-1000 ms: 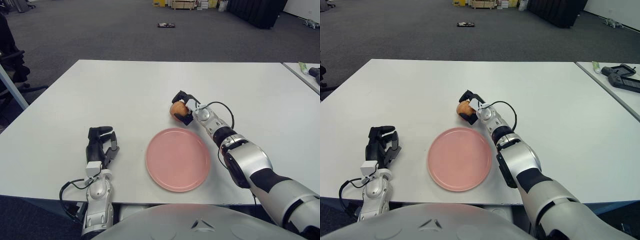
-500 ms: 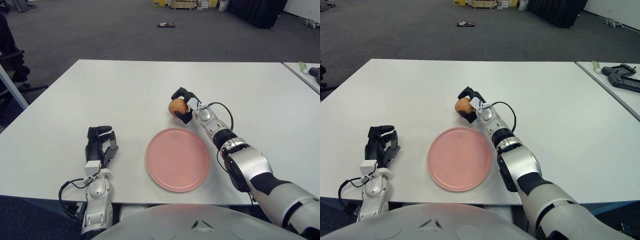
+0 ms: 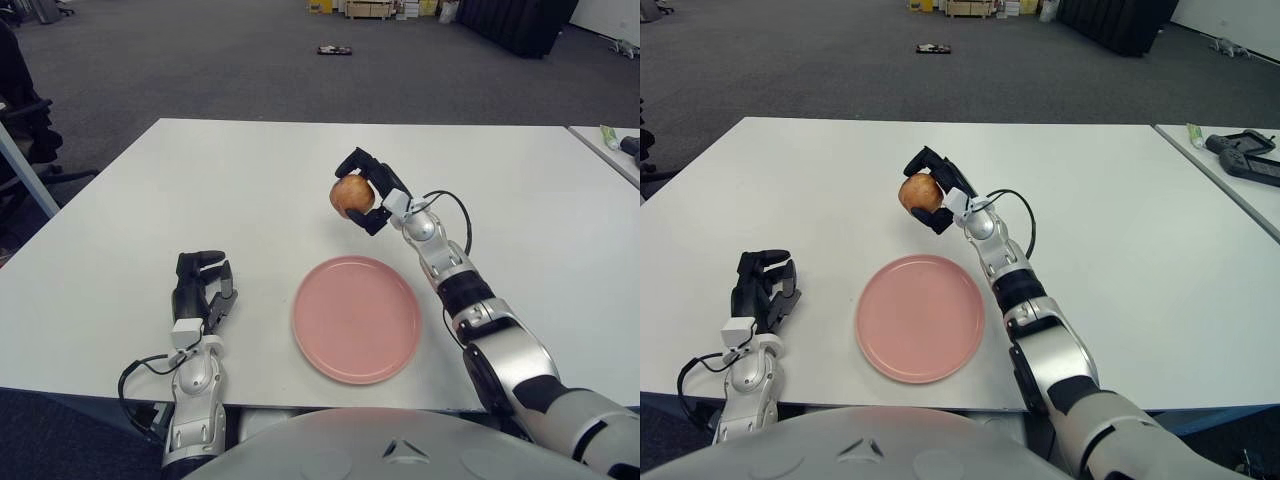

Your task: Put the apple into the plate.

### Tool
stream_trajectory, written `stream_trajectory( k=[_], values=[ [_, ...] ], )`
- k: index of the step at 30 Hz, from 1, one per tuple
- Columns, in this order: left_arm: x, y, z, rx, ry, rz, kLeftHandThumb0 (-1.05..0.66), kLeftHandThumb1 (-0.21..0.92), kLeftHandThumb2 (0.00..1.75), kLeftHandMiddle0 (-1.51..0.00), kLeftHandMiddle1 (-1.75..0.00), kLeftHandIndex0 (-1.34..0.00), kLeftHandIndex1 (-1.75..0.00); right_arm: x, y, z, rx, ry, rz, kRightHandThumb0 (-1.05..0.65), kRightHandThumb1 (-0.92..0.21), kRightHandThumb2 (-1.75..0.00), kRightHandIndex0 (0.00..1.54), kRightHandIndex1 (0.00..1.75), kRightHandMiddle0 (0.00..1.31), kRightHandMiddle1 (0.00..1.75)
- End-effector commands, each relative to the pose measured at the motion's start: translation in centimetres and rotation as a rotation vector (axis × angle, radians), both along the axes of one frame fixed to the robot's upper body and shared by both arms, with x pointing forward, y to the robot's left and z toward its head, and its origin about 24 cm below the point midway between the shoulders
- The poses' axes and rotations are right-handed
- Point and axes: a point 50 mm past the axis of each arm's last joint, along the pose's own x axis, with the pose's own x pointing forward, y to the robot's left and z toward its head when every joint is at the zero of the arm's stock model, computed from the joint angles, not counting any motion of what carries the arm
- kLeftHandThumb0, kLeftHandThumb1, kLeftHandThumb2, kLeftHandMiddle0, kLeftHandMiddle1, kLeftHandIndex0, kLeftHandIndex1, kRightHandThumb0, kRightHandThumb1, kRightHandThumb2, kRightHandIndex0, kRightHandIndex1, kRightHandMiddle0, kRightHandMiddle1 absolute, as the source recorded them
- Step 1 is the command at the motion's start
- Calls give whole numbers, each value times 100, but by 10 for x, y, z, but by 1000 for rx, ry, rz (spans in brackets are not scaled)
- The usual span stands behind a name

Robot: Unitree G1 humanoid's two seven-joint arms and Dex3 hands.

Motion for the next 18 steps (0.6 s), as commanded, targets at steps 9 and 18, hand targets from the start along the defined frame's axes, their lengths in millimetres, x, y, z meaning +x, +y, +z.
stream_trajectory(
  k=[9,18],
  values=[
    [-1,3,-12,-12,64,-2,-35,89,58,-37,-157,-22,-175,-42,-14,32,90,-179,157,-1,4,-170,91,166,65,175],
    [2,3,-12,2,24,-22,-36,83,66,-45,-157,-25,-175,-58,-14,35,107,-252,366,-1,5,-172,91,168,66,175]
  ],
)
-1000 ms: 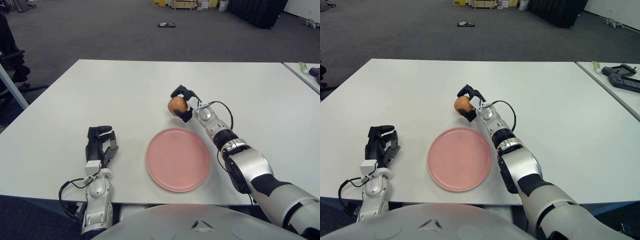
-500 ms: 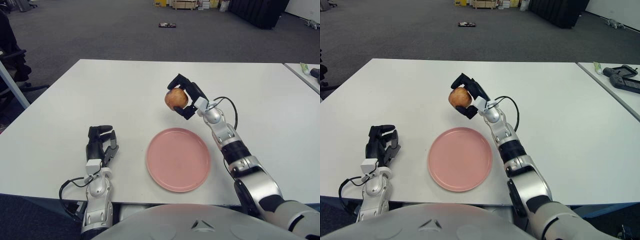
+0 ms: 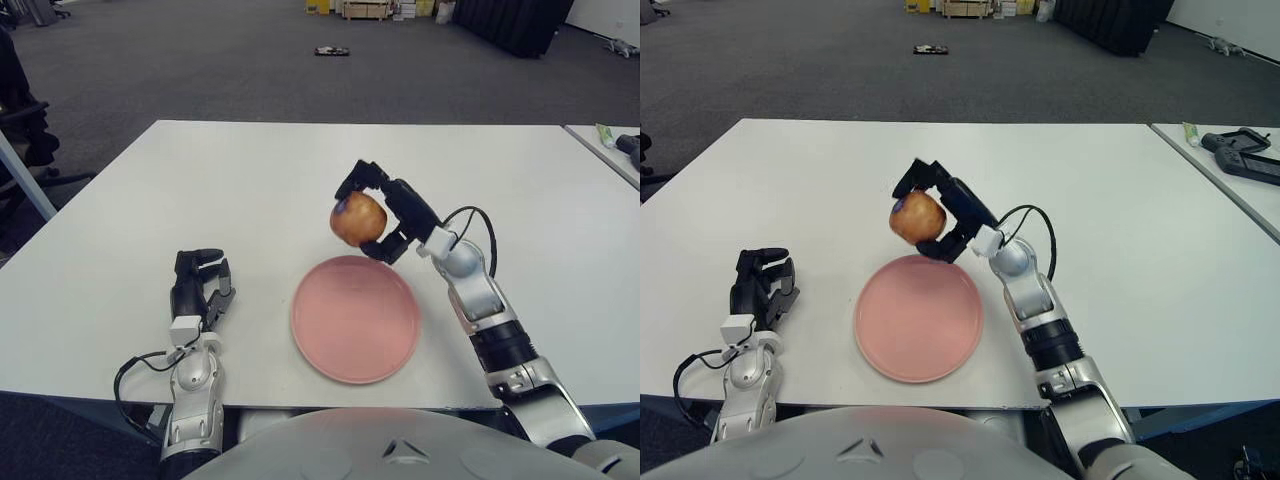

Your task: Put the apple into the plate.

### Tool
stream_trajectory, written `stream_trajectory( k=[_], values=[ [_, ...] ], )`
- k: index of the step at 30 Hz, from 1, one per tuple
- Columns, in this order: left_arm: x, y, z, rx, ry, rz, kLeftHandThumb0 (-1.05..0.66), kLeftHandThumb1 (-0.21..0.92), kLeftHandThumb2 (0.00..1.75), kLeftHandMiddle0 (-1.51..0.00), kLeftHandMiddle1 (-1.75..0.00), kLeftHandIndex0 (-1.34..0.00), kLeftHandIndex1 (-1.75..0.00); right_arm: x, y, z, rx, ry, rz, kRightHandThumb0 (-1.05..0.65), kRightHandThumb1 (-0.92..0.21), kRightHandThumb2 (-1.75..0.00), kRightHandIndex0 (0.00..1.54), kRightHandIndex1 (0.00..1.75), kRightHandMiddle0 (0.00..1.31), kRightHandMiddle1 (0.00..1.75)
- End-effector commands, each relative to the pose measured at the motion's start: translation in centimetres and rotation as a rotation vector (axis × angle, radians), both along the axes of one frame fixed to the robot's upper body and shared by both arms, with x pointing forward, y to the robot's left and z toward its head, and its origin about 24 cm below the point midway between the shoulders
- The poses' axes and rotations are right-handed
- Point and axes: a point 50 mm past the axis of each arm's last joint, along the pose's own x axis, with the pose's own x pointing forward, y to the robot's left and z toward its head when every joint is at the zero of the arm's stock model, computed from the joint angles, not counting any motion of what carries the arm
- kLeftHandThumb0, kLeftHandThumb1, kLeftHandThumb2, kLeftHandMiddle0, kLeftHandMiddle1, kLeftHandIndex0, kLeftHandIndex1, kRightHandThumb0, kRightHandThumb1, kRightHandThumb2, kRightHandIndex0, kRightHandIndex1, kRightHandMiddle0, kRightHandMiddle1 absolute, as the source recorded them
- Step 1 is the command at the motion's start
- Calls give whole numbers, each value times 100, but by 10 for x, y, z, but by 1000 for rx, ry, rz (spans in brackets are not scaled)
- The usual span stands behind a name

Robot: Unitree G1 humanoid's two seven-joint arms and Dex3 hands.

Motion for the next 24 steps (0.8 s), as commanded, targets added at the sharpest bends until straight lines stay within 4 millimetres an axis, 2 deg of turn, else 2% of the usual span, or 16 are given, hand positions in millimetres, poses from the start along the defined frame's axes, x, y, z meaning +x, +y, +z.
stream_trajectory(
  k=[1,7,15,24],
  values=[
    [-2,0,-9,-14,37,-13,-36,81,68,-46,-157,-26,-175,-5,0,4,34,-41,99,-1,5,-172,91,169,66,175],
    [-2,1,-10,-19,44,-16,-36,78,73,-47,-154,-27,-175,-12,-1,-3,9,-50,222,-1,5,-173,89,172,66,175],
    [-2,1,-10,-16,60,-12,-36,80,70,-42,-156,-26,-175,-26,-4,-9,-280,-214,321,-1,7,-175,89,174,70,172],
    [-2,0,-9,-23,62,-13,-36,83,65,-39,-158,-24,-175,-37,4,-20,-607,-409,341,-1,13,-175,93,175,84,152]
  ],
)
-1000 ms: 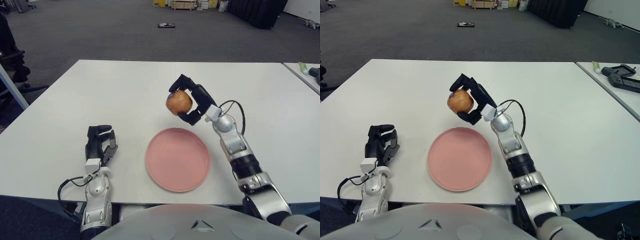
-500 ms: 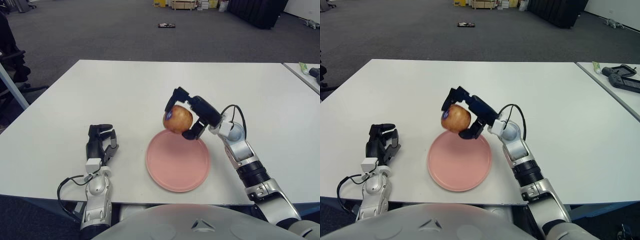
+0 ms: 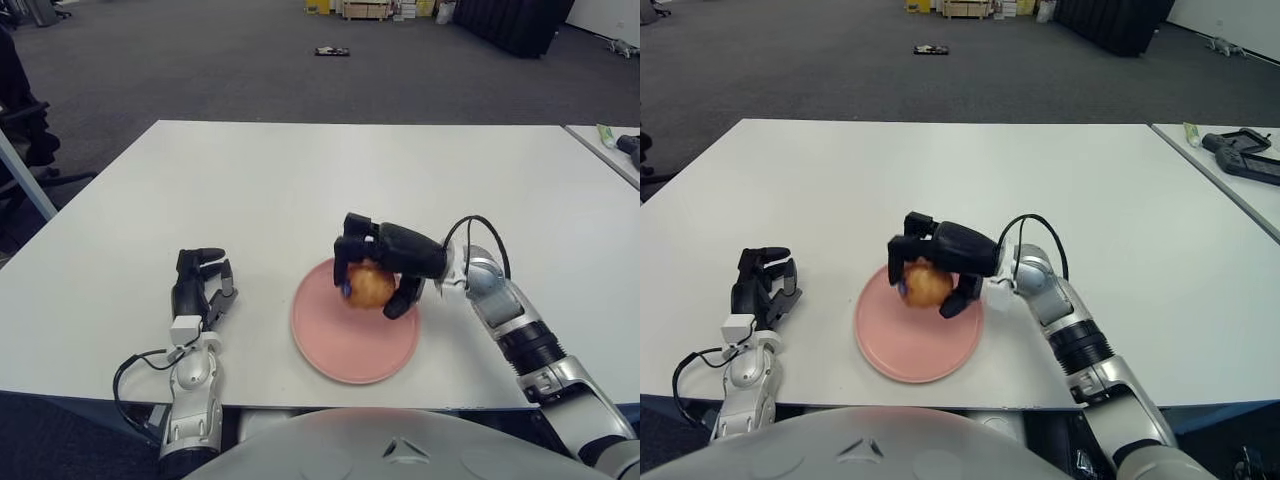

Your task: Put the apple into the plate.

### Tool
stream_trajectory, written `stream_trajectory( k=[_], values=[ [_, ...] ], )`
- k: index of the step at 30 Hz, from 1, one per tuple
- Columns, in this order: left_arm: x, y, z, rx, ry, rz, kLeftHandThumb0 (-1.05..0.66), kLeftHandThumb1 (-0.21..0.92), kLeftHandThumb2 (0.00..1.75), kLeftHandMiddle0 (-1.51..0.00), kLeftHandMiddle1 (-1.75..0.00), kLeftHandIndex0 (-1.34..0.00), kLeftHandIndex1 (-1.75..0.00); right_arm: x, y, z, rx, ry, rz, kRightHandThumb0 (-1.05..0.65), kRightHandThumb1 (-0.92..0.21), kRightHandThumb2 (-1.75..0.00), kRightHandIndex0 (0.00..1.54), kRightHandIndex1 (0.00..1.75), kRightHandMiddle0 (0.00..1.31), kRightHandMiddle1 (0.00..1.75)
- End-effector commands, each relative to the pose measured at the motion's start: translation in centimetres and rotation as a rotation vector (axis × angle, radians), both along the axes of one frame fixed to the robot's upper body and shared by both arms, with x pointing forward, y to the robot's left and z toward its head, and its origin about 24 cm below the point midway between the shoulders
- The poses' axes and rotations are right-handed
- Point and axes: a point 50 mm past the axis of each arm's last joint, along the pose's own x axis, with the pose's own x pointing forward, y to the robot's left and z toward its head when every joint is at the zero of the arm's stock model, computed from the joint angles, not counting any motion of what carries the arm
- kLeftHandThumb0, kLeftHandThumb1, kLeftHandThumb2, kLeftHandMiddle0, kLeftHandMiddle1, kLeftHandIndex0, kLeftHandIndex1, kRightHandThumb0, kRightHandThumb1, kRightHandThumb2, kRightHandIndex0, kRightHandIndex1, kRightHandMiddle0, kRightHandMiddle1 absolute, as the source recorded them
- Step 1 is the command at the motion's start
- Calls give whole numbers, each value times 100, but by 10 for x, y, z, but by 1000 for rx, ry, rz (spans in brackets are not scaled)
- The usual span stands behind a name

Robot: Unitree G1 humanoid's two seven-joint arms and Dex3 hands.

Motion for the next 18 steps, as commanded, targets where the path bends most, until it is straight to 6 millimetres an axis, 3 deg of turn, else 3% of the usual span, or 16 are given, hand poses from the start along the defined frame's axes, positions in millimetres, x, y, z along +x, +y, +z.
stream_trajectory(
  k=[1,11,14,18],
  values=[
    [-4,-1,-8,-24,53,3,-36,84,65,-39,-158,-24,-175,-1,5,4,-54,-134,7,-1,13,-175,93,175,85,152],
    [-4,1,-8,-19,61,4,-35,85,63,-39,-157,-24,-175,-7,10,-29,-145,-262,-89,-1,11,-174,93,175,80,155],
    [-4,2,-9,-16,63,4,-35,85,63,-39,-157,-23,-175,-6,8,-34,-163,-280,-109,-1,5,-170,89,175,72,161],
    [-4,2,-9,-13,65,4,-35,85,63,-39,-157,-23,-175,-2,6,-40,-188,-287,-129,-1,-15,-149,73,175,56,164]
  ],
)
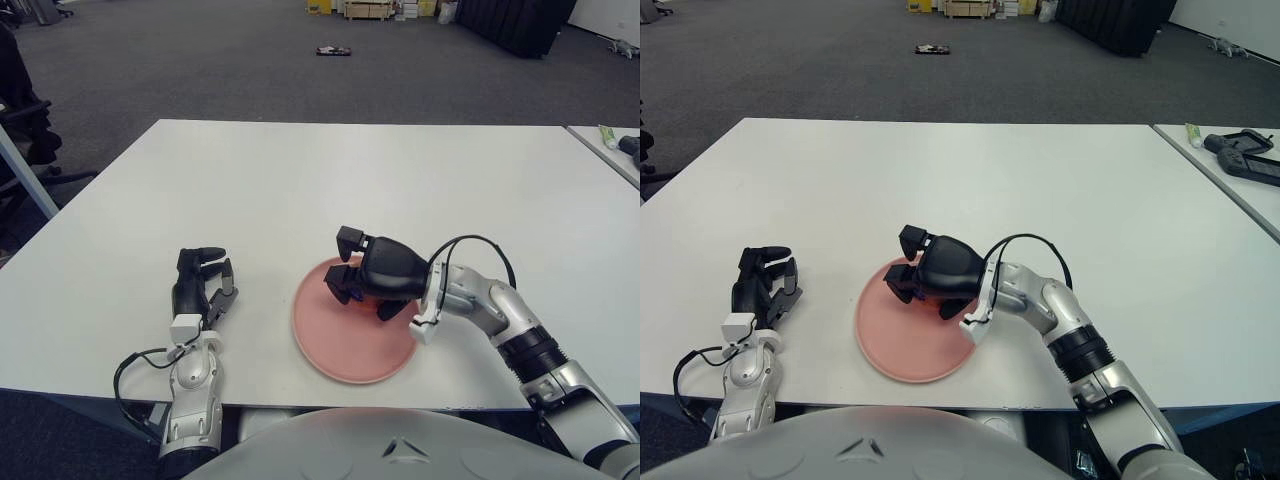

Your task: Put the apple into the plate.

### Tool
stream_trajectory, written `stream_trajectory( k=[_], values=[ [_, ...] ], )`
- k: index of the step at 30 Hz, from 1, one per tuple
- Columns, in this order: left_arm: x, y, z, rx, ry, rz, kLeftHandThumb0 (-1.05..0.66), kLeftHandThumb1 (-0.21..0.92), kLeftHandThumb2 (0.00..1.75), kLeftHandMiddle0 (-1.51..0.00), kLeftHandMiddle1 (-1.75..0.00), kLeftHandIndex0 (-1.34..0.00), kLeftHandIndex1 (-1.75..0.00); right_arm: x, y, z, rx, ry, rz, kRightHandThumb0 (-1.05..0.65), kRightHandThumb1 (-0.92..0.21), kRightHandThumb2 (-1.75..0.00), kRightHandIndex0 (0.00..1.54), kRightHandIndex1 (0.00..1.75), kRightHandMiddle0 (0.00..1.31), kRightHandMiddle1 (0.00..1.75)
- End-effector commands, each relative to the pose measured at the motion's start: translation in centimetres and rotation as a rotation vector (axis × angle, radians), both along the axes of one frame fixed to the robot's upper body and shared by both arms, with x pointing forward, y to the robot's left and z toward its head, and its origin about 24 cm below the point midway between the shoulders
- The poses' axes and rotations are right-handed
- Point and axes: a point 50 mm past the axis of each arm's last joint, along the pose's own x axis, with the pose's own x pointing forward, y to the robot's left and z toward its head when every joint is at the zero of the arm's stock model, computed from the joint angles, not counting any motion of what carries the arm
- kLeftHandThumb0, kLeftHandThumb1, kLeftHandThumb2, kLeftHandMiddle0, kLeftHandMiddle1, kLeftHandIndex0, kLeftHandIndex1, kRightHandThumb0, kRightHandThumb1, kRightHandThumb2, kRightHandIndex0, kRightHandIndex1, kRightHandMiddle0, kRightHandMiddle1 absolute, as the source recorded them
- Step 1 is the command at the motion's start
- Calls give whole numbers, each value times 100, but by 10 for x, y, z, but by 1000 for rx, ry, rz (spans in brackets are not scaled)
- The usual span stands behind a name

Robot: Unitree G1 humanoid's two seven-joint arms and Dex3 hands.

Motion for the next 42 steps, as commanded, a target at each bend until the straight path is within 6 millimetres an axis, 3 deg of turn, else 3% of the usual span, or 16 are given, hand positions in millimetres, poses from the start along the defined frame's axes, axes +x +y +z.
stream_trajectory(
  k=[1,2,4,5,6,7,9,11,16,22,27,31,42],
  values=[
    [-4,1,-10,-14,65,5,-35,85,63,-39,-157,-23,-175,7,-7,-4,-46,-21,-43,-1,-29,-132,62,175,48,164],
    [-4,1,-10,-13,64,4,-35,85,63,-39,-158,-24,-175,9,-7,-4,-63,-11,-50,-1,-39,-120,55,175,42,163],
    [-4,0,-10,-12,64,3,-35,85,63,-39,-158,-24,-175,10,-7,-4,-83,2,-57,-32,-57,-107,28,150,21,148],
    [-4,0,-10,-12,60,1,-35,85,63,-39,-158,-24,-175,15,-7,0,-119,9,-46,-38,-62,-103,22,144,17,144],
    [-4,0,-10,-12,58,1,-35,85,63,-39,-158,-24,-175,19,-7,3,-145,13,-38,-52,-72,-90,14,106,11,110],
    [-4,0,-10,-13,59,1,-35,85,63,-39,-158,-24,-175,20,-7,3,-185,29,-22,-61,-79,-81,9,81,7,86],
    [-4,0,-10,-15,61,1,-36,85,64,-39,-158,-24,-175,21,-8,3,-232,60,-6,-75,-85,-70,5,42,4,50],
    [-3,0,-10,-16,60,2,-36,85,64,-39,-157,-24,-175,22,-8,4,-245,94,-1,-87,-89,-57,2,17,1,21],
    [-3,-1,-11,-19,59,-2,-35,86,61,-40,-155,-23,-175,27,-11,8,-197,195,2,-99,-83,-44,0,3,0,3],
    [-3,-2,-11,-17,71,0,-35,88,59,-41,-152,-22,-175,40,-12,21,-178,253,28,-104,-74,-37,0,0,0,0],
    [-2,-3,-11,-18,67,3,-35,88,58,-41,-153,-22,-175,53,-10,42,-148,291,49,-104,-68,-34,0,0,0,0],
    [-1,-3,-10,-18,69,4,-35,87,60,-41,-155,-22,-175,66,-9,66,-94,315,40,-102,-57,-42,0,0,0,0],
    [1,-4,-10,-14,50,-7,-36,84,65,-41,-155,-24,-175,72,-13,120,141,340,-18,-89,-36,-67,0,0,0,0]
  ],
)
